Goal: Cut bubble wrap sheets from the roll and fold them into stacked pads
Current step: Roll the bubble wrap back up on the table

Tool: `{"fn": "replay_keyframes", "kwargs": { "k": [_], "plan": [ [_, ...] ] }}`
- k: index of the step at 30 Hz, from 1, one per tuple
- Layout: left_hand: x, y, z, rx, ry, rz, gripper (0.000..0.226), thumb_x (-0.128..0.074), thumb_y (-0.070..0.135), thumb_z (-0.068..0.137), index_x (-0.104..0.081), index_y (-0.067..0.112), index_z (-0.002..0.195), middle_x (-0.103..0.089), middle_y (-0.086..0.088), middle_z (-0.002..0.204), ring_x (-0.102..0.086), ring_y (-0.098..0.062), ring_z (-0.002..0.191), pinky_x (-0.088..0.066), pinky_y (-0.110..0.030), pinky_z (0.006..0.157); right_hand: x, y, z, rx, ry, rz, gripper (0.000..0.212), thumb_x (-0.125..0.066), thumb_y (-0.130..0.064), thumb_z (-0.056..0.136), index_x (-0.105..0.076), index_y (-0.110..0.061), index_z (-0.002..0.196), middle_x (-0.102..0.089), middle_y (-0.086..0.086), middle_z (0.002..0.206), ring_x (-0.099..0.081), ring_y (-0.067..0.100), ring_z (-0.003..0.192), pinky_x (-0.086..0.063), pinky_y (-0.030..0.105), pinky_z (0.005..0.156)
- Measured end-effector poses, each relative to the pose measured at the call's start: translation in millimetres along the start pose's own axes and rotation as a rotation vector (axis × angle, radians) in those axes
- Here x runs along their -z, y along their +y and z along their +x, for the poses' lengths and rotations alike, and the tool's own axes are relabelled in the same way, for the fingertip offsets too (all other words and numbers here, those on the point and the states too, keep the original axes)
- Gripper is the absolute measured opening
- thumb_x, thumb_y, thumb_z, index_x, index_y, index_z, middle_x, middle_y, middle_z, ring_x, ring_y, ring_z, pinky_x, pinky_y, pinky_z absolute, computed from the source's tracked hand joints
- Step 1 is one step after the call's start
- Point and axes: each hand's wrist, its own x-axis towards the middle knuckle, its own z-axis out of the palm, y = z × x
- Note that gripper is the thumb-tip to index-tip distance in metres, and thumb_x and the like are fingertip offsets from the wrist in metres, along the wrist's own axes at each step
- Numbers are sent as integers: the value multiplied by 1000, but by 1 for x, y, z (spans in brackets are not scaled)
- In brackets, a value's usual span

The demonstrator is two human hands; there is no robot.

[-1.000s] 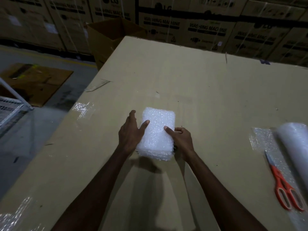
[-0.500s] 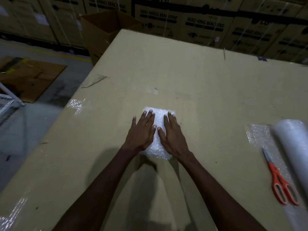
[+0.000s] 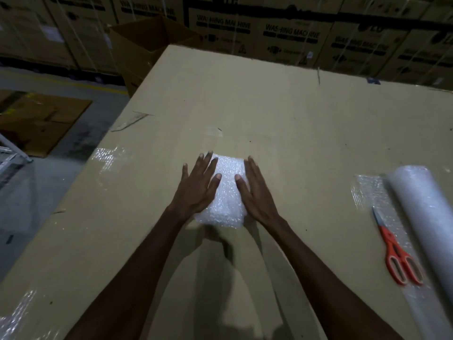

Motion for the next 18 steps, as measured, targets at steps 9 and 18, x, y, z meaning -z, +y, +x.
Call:
{"fn": "replay_keyframes", "kwargs": {
  "k": [9,18],
  "plan": [
    [-31,100,-5,-226,151,-82,64,-20,49,102,-41,13,151,-25,1,164,-15,-17,153,-6,-46,123,98,58,-73,-91,176,-119,55,-46,-43,106,-47,-11,151,-45,7,157,-40,21,144,-33,36,119],
    [-158,252,-26,-278,-98,-58,80,-8,61,94,-36,15,153,-23,0,165,-10,-17,154,-7,-49,123,226,179,-171,-201,296,-397,46,-50,-35,95,-61,-5,127,-66,17,120,-60,36,113,-47,41,91]
  ]
}}
